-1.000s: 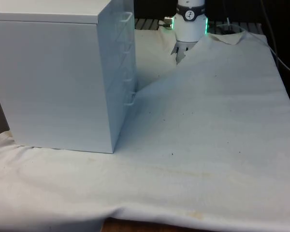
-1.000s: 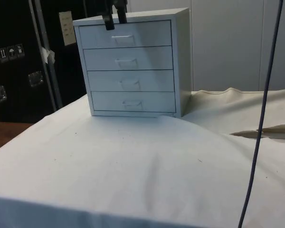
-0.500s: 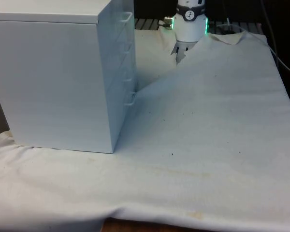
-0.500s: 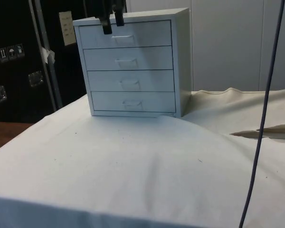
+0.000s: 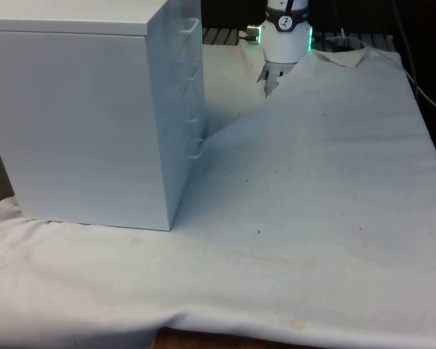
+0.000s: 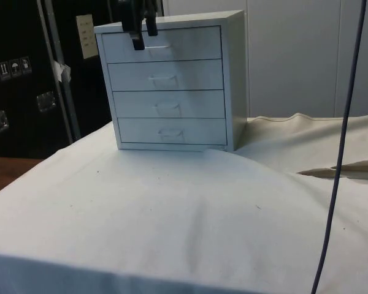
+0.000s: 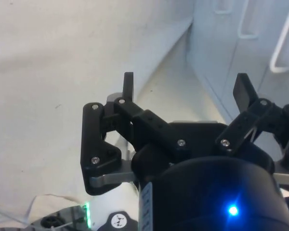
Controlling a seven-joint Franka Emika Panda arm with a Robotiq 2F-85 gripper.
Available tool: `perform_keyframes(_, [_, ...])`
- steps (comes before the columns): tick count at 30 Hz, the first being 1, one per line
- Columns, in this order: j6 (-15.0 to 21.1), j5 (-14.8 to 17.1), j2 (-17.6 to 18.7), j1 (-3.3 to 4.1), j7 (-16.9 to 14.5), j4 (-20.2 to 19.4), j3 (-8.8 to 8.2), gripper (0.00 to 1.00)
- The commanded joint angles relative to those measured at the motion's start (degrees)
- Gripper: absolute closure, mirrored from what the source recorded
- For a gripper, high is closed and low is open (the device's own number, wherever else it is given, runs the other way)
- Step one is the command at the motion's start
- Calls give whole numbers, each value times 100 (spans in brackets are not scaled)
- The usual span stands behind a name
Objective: Open the drawer, then close it.
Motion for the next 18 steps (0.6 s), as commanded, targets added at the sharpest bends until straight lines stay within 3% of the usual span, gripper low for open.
perform_keyframes(1, [34, -115, 23, 6, 29, 6, -6, 0])
perform_keyframes(6, [0, -258, 29, 6, 46, -6, 6, 0])
perform_keyframes(18, [407, -573, 235, 17, 252, -126, 0, 0])
